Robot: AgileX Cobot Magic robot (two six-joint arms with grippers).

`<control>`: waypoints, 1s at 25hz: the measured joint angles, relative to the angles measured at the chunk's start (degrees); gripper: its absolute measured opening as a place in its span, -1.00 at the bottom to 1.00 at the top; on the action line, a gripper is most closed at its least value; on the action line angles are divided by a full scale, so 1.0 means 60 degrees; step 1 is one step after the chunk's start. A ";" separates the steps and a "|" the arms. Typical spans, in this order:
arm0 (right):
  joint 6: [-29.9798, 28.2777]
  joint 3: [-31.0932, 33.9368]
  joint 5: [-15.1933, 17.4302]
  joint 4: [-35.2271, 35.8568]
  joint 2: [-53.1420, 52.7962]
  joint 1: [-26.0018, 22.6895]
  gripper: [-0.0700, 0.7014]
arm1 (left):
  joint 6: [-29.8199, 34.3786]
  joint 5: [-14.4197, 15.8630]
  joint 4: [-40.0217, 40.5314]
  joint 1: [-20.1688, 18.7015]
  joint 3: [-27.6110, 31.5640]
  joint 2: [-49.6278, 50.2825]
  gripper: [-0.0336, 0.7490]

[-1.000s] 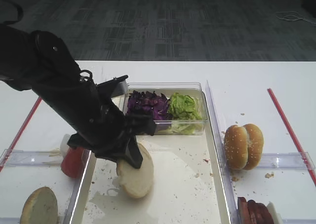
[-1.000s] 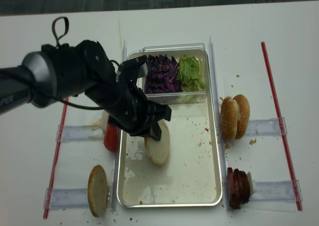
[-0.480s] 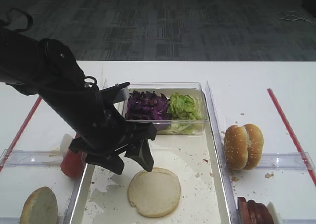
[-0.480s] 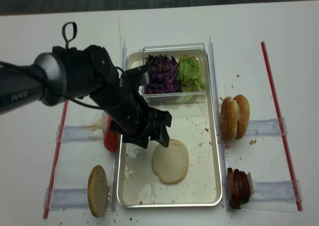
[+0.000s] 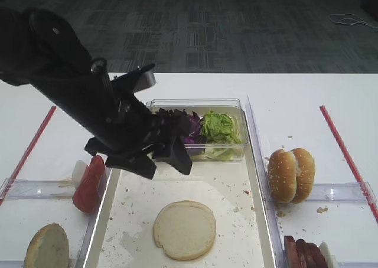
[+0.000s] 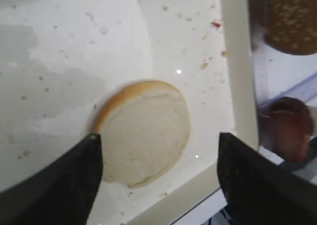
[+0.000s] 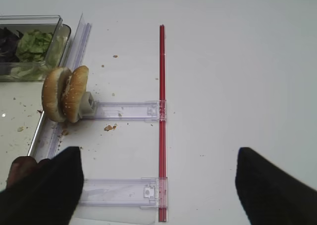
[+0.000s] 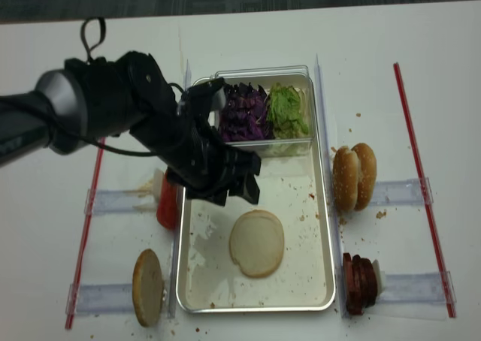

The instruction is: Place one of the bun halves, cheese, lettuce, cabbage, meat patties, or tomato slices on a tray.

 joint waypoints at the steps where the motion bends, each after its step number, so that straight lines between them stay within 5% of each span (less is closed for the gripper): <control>1: -0.0017 0.0000 0.0000 0.0000 0.0000 0.0000 0.87 | 0.0000 0.0069 0.0000 0.0000 -0.0079 -0.0251 0.33; 12: -0.0017 0.0000 0.0000 0.0000 0.0000 0.0000 0.87 | -0.0596 0.0602 0.0427 0.0000 -0.0254 -0.1719 0.33; 18: -0.0017 0.0000 0.0000 0.0000 0.0000 0.0000 0.87 | -0.2453 0.1098 0.3319 0.0000 -0.0254 -0.1719 0.33; 25: -0.0017 0.0000 0.0000 0.0000 0.0000 0.0000 0.87 | -0.3999 0.2355 0.6533 0.0000 -0.0254 -0.1735 0.33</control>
